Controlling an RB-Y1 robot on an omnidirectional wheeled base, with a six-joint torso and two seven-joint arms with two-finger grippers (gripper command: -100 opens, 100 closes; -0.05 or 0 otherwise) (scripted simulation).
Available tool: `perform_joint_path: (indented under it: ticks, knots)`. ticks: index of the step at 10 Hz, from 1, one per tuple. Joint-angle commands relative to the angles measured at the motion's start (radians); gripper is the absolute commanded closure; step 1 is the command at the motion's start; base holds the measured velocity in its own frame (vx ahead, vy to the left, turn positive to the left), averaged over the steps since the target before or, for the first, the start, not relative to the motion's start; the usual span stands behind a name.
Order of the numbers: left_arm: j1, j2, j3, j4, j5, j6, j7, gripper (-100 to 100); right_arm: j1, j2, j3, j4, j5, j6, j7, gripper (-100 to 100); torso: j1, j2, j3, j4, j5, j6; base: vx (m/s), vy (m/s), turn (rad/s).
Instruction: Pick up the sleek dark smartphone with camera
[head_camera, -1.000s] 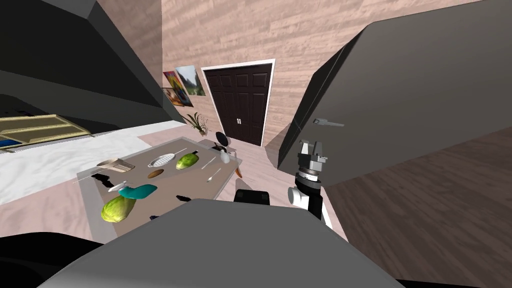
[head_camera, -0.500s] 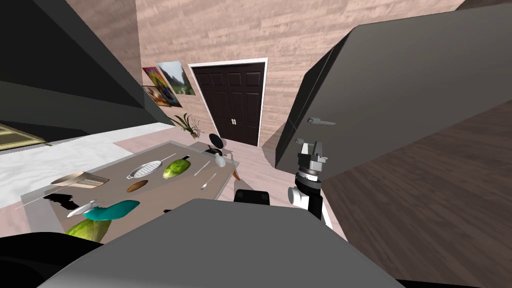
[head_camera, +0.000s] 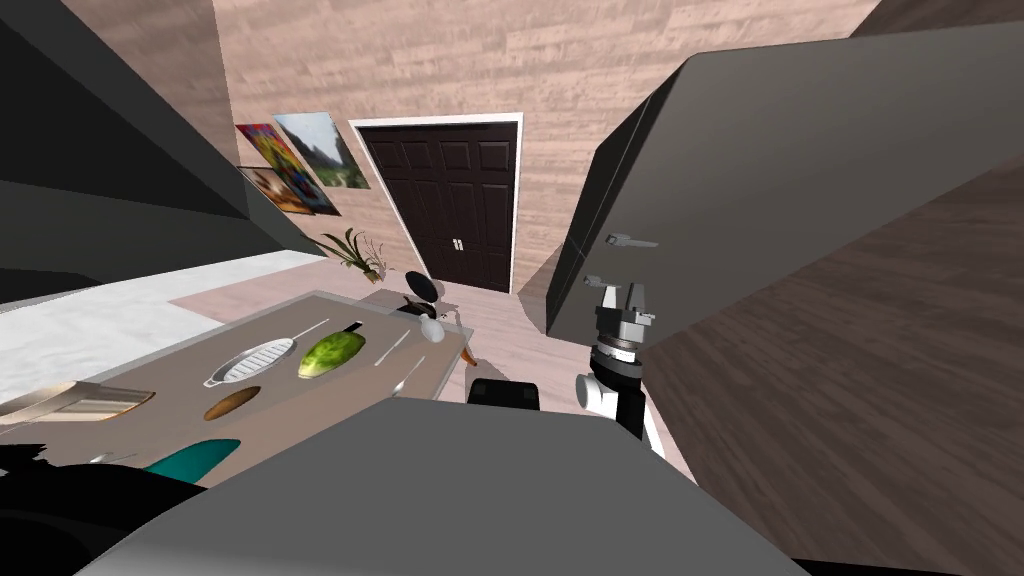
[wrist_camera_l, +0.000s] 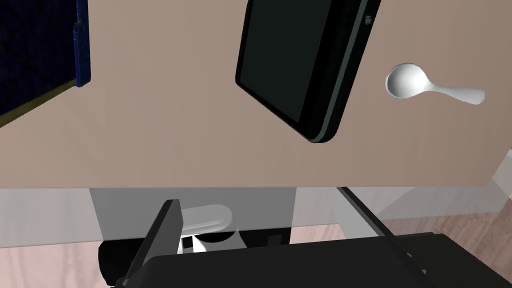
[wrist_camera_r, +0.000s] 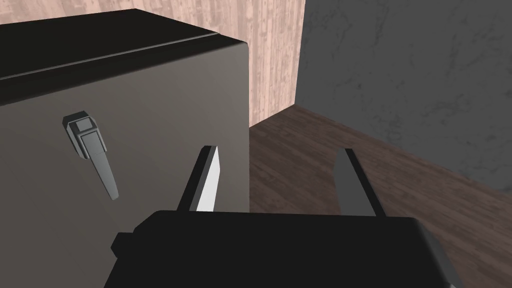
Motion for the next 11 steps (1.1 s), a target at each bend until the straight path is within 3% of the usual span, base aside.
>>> perform_joint_path:
  ticks: [1, 2, 6, 7, 8, 9, 10, 11]
  knots:
    - [-0.005, 0.044, -0.046, 0.036, -0.006, 0.014, -0.050, -100, 0.000, 0.000, 0.000, 0.000, 0.000, 0.000, 0.000, 0, 0.000, 0.000, 0.000, 0.000, 0.000, 0.000, 0.085, 0.030, -0.244]
    - [-0.005, 0.044, -0.046, 0.036, -0.006, 0.014, -0.062, -100, 0.000, 0.000, 0.000, 0.000, 0.000, 0.000, 0.000, 0, 0.000, -0.001, -0.001, 0.000, 0.000, 0.000, 0.059, 0.032, -0.082]
    - [0.005, 0.129, -0.122, 0.090, -0.016, 0.032, -0.166, -100, 0.000, 0.000, 0.000, 0.000, 0.000, 0.000, 0.000, 0, 0.001, -0.001, -0.001, 0.000, 0.000, 0.000, 0.063, 0.040, -0.135]
    - [0.005, 0.129, -0.122, 0.090, -0.016, 0.032, -0.166, -100, 0.000, 0.000, 0.000, 0.000, 0.000, 0.000, 0.000, 0, 0.000, -0.001, 0.000, 0.000, 0.000, -0.001, 0.030, 0.025, -0.020]
    - [0.007, 0.147, -0.141, 0.101, -0.019, 0.037, -0.190, -100, 0.000, 0.000, 0.000, 0.000, 0.000, 0.000, 0.000, 0, -0.001, 0.001, 0.000, 0.000, 0.000, -0.001, 0.033, 0.032, -0.065]
    - [0.008, 0.136, -0.129, 0.091, -0.018, 0.039, -0.177, -100, 0.000, 0.000, 0.000, 0.000, 0.000, 0.000, 0.000, 0, -0.001, 0.001, 0.001, 0.000, 0.000, -0.001, 0.017, 0.020, -0.020]
    - [0.007, 0.137, -0.132, 0.093, -0.018, 0.039, -0.181, 0, 0.000, 0.000, 0.000, 0.000, 0.000, 0.000, 0.000, 0, -0.002, 0.002, 0.001, 0.001, 0.000, -0.001, 0.000, 0.000, 0.000]
    - [-0.006, 0.102, -0.139, 0.108, -0.032, 0.055, -0.176, -100, 0.000, 0.000, 0.000, 0.000, 0.000, 0.000, 0.000, 0, -0.003, 0.003, 0.002, 0.001, 0.000, -0.001, -0.009, 0.033, -0.079]
